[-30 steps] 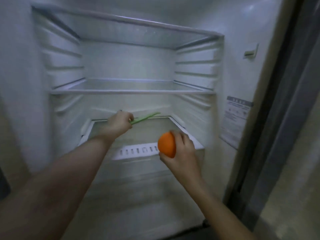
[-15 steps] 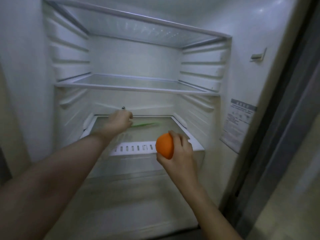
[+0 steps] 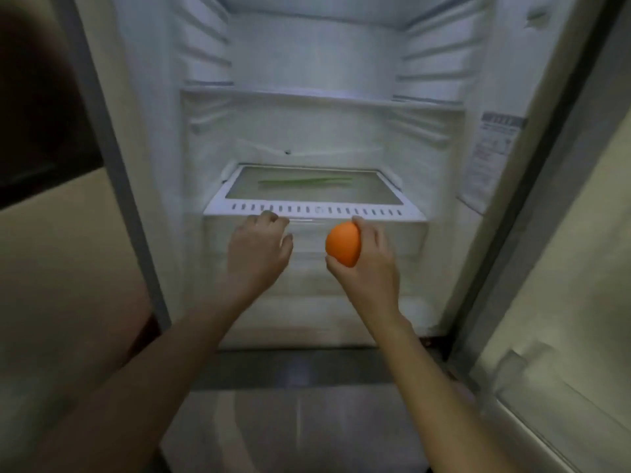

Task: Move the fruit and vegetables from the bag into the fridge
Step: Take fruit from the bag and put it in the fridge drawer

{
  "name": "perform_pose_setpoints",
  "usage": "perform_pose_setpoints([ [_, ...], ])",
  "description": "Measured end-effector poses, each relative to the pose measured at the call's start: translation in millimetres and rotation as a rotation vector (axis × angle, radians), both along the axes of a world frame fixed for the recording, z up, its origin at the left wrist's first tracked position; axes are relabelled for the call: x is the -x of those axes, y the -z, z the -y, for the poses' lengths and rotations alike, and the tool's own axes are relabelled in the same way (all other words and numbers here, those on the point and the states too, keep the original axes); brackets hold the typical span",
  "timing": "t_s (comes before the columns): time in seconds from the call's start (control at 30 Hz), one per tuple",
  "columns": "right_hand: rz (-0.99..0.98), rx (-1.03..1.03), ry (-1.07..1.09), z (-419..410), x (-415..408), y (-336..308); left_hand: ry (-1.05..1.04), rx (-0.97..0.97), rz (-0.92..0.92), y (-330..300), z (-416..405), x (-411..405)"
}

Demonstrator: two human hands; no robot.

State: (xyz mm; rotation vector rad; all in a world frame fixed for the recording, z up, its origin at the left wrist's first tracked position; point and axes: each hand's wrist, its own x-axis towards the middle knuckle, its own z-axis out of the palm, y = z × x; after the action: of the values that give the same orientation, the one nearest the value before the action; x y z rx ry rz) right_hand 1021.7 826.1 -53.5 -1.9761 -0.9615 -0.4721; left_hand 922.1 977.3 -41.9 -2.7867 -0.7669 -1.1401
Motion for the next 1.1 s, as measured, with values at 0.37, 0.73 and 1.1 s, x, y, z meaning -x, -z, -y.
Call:
perform_pose_setpoints([
  [0.37,-0.006,0.079,-0.028,19.9,9.1,22.2,0.069,1.347,0.517,67.7,18.2,2.9],
  [0.73,-0.031,0.113,0.016,20.1,-0.1,27.6,0.322,2.222,1.12,60.9,-5.6,-10.9],
  [1.1,-0.05,0.134,0.03,24.8,0.1,31.2,0.363,2.161,1.374,64.8,1.5,-22.7],
])
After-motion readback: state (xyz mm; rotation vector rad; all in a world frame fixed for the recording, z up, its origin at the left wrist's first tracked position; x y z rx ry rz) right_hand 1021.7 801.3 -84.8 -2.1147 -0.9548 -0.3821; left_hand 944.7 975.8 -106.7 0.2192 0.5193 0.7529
